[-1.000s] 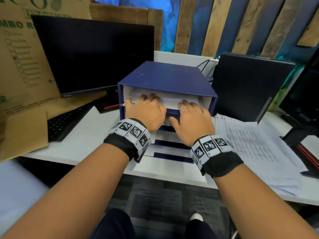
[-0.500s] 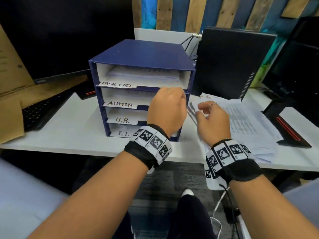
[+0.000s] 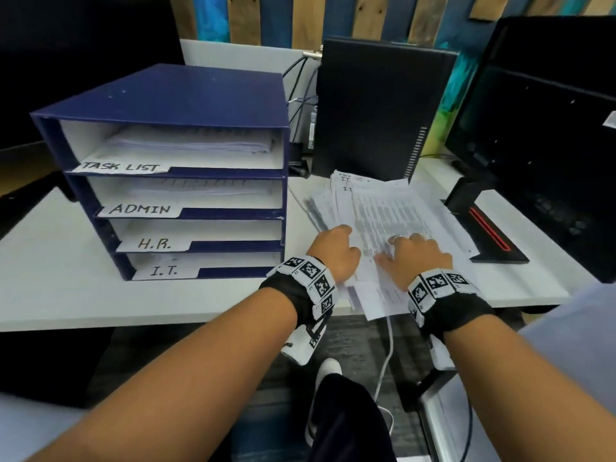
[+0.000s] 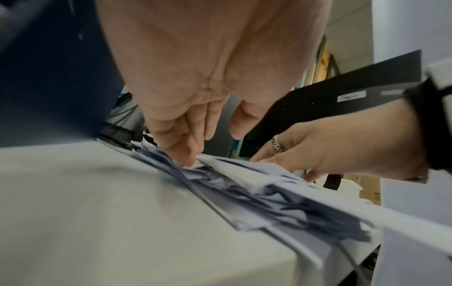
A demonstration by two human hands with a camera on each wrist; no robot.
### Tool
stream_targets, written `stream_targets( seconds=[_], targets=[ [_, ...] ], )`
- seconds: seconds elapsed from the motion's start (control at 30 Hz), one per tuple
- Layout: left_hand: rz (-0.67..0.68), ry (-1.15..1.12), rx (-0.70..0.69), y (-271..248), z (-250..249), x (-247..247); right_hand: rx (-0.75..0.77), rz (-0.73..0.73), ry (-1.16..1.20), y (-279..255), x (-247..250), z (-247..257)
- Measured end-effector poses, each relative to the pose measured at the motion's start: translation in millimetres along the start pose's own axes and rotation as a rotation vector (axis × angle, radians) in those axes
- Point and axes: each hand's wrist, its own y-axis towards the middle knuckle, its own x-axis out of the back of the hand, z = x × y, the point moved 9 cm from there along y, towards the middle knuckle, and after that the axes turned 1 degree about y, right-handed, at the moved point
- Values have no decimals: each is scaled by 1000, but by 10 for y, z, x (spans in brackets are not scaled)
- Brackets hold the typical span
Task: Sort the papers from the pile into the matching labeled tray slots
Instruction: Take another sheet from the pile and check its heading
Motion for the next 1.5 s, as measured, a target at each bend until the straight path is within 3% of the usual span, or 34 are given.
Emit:
stream_targets(
  seconds=[0.17,0.37,0.53,0.67,0.8,0.97,1.07,1.27,1.4,1.5],
  targets=[
    [-21,70,105,281,62,-31,83,123,84,103,-128,13],
    [-42,-187,222,479,59,-75,167,143,-4,175,-67,46],
    [-11,87,-8,428,-365,-279,199,141,2,212,-41,84],
    [56,374,38,315,-373,-425,195,114,-31,193,-7,89],
    [43,423,8,275,-365,-457,204,101,-39,191,-15,101],
    [-16,213,296,441,-54,-321,205,107,-26,224,-76,93],
    [-72,107,371,517,20,-238,203,117,-6,242,-120,77],
    [-149,71,334,485,-38,-42,203,114,-5,263,-121,72],
    [-108,-31,183,546,-229,-19,183,125,1,240,-150,63],
    [-153,-25,103,410,-342,48,166,98,41,206,-128,72]
  ],
)
